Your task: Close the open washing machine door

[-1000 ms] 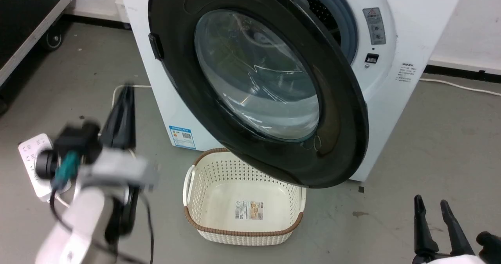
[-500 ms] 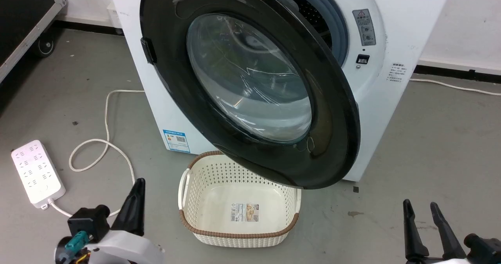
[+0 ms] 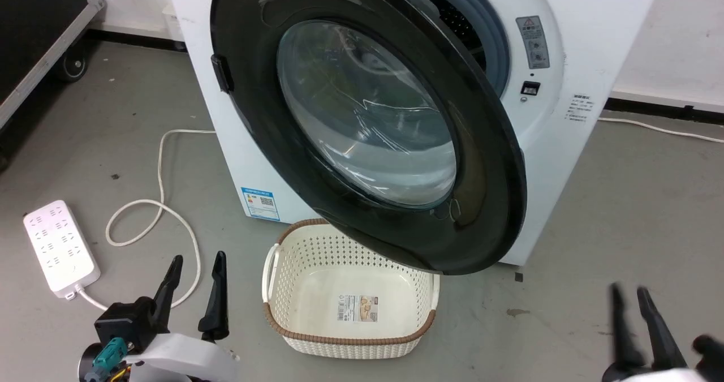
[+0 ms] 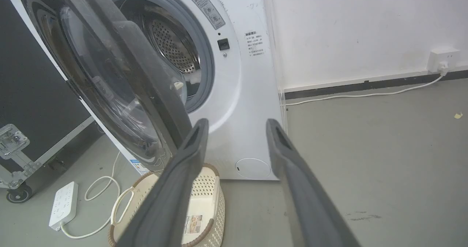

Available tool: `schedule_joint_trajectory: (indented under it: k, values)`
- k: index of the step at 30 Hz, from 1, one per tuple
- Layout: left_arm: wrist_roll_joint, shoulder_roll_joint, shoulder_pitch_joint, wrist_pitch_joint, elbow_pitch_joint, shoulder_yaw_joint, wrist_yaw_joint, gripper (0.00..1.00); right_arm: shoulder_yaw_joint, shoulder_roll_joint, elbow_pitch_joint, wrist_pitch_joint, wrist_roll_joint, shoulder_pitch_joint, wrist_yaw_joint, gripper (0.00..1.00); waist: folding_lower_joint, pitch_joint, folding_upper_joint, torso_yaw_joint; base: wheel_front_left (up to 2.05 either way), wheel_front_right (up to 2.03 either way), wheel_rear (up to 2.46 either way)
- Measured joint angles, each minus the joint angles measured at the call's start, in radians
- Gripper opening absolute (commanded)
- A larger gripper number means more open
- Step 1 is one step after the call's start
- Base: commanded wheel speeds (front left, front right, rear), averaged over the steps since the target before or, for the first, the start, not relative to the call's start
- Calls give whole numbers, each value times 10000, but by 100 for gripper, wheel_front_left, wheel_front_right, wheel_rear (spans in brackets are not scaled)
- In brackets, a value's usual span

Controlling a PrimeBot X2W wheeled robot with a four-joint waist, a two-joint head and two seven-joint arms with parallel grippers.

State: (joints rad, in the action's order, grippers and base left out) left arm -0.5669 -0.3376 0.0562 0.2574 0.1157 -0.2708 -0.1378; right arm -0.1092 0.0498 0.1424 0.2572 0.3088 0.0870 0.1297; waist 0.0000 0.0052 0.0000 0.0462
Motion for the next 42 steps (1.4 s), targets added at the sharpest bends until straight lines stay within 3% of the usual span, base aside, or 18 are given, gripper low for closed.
schedule_joint_trajectory:
  k: [5,6,7,8,9,10,11,15,21,29,42]
  values:
    - [221,130,-13,0,-146,226,13,100,-94,13,-602,0,-251,-620,0,0,0,94,0,74,0,0,0]
    - [249,153,-14,0,-167,268,15,100,167,31,-725,2,-311,-833,0,0,1,123,1,81,0,0,0]
    - [311,207,-17,0,-219,343,54,100,1043,40,-767,-38,-383,-1240,0,0,0,200,0,92,0,0,0]
    - [311,207,-17,0,-219,343,54,100,1043,40,-767,-38,-383,-1240,0,0,0,200,0,92,0,0,0]
    - [376,299,-17,0,-244,420,67,100,2040,25,-531,-570,-383,-1586,0,0,1,277,0,110,0,0,0]
    - [376,299,-17,0,-244,420,67,100,2040,25,-531,-570,-383,-1586,0,0,1,277,0,110,0,0,0]
    - [405,412,-15,0,-270,510,92,100,2732,-17,-58,-1315,-359,-1865,2,0,1,365,0,147,0,0,0]
    - [499,545,-1,0,-270,608,176,100,2895,-31,692,-1772,-360,-2288,17,0,1,493,0,260,0,0,0]
    - [807,892,128,0,-268,832,407,100,2140,-17,2222,-1404,-449,-3312,15,0,1,775,0,522,0,0,0]
    - [1078,1168,328,0,-291,1057,623,100,941,-52,3032,-993,-878,-4324,29,0,1,1130,0,719,0,0,0]
    - [1676,1726,1135,0,-487,1459,1237,100,-2220,-40,3624,-965,-3457,-7125,19,0,2,2642,0,1456,0,0,0]
